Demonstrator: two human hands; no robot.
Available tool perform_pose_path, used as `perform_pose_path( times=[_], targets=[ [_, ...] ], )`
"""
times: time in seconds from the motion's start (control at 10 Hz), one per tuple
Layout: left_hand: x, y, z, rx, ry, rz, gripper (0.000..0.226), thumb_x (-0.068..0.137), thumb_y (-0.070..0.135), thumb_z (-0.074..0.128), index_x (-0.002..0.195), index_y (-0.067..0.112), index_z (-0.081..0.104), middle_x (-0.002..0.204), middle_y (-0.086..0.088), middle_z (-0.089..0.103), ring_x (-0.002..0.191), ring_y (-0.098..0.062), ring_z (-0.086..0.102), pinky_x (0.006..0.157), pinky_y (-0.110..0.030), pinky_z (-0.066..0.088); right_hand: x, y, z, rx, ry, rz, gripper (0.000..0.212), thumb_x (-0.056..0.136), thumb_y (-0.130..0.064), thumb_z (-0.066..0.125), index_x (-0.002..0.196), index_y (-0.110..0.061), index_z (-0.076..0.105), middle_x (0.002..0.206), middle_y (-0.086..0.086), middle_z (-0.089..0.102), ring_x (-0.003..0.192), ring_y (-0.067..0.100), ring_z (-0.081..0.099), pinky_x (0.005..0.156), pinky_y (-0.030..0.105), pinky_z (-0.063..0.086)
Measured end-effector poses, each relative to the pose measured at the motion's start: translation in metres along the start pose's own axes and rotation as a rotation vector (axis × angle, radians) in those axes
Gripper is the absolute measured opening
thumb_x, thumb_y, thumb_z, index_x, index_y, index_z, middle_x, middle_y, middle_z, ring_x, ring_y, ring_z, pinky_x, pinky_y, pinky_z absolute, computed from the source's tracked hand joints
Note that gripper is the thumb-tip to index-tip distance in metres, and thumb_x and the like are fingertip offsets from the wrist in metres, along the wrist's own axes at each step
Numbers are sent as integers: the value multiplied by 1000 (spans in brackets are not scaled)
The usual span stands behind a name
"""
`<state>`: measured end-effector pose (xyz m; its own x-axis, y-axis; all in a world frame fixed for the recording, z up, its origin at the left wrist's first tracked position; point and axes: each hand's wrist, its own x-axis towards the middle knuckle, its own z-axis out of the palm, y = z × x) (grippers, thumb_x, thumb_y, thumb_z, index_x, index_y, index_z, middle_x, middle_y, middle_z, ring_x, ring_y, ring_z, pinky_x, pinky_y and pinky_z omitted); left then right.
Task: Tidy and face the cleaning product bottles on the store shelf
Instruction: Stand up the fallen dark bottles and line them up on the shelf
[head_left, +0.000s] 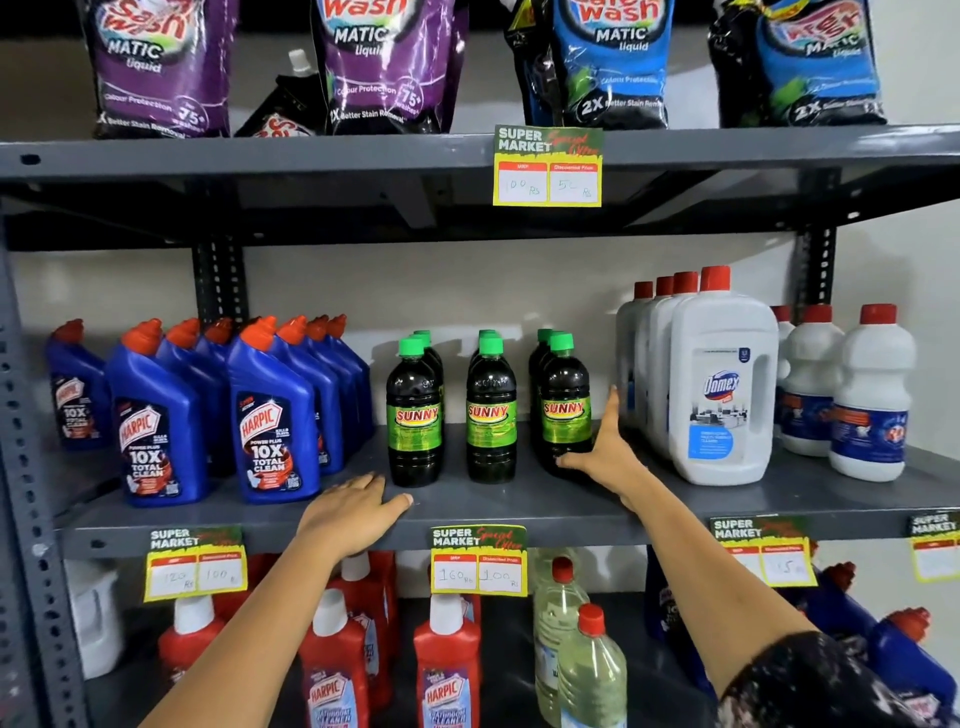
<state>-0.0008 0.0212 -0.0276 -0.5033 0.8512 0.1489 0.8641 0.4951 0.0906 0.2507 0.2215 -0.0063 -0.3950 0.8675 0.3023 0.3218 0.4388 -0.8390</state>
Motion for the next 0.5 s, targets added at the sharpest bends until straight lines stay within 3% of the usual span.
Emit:
perform_pose_path(
  times=[0.1,0.2,0.5],
  targets=[
    [-1,0,-1,-2,-8,1,78,90,66,17,152,19,14,162,-1,11,148,-20,15,117,-36,16,-4,-5,3,-105,1,18,146,53,-47,87,138,-42,-32,144,3,49,135,33,41,111,64,15],
    [-1,0,-1,-2,-1,-1,77,90,66,17,152,20,15,162,-1,11,148,-20,15,117,-37,16,-6,-5,6,-232,33,36,142,57,-46,84,138,-41,-31,135,5,58,127,36,48,105,64,18],
    [0,0,1,4,13,-5,76,90,65,18,152,20,16,162,-1,13,148,-19,16,117,-37,17,-2,0,6,-296,84,76,133,61,-34,80,143,-35,-24,126,14,60,117,39,54,103,58,28]
  ],
)
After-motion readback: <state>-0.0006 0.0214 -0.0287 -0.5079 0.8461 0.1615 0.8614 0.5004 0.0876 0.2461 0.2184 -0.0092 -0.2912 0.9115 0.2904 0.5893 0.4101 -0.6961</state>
